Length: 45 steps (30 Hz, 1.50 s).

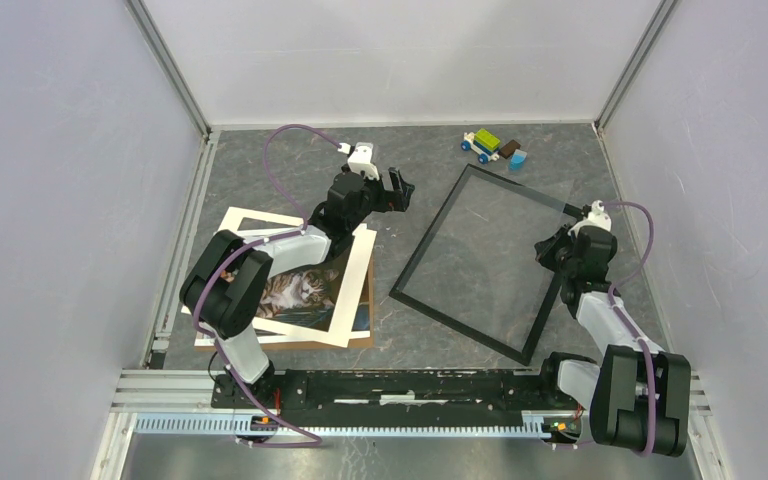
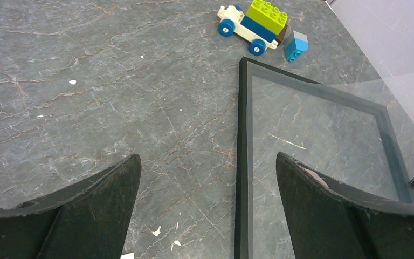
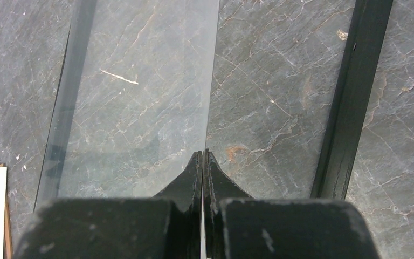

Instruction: Put the photo into the frame

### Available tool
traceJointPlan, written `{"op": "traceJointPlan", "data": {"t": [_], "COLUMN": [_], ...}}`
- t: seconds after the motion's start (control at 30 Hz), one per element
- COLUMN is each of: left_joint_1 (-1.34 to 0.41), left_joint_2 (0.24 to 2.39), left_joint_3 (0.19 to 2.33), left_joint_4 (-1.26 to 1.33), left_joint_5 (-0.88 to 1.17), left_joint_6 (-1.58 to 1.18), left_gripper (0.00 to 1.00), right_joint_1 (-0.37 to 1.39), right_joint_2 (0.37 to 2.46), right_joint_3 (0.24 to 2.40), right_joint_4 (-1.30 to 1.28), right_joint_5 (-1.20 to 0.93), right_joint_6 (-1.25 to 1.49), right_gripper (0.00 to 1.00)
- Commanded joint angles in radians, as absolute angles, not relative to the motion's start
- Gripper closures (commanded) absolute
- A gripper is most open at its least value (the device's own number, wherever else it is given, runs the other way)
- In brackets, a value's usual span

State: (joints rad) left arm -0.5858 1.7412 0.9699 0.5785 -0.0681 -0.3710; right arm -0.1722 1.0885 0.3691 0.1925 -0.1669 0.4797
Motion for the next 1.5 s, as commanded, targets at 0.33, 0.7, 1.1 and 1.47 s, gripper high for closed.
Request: {"op": "traceJointPlan", "data": {"t": [0.33,0.7,1.1,1.47], "left_joint_1": [-0.585,-0.584,-0.585,-0.585], "left_joint_2": [1.748,1.75,1.751,1.75], "left_joint_3": [1.006,1.009,1.009,1.008], "left_joint_4": [0.616,0.614,0.614,0.615], "left_joint_5": [-0.064,-0.06,-0.063,-0.061], "left_joint_6": [-0.393,-0.393,-0.393,-0.393], "left_gripper": [0.0,0.0,0.0,0.0], "right_joint_1": [-0.185,-0.194,-0.196,-0.203], "right_joint_2": [1.113,1.118,1.119,1.115], "right_joint_3": [0.431,0.426,0.429,0.418], "right_joint_4": [0.185,0.185,0.16,0.163], "right_joint_5": [-0.201,-0.222,-0.207,-0.21], "right_joint_6": [0.421,0.419,0.412,0.413], "right_gripper": [1.0,1.0,1.0,1.0]}}
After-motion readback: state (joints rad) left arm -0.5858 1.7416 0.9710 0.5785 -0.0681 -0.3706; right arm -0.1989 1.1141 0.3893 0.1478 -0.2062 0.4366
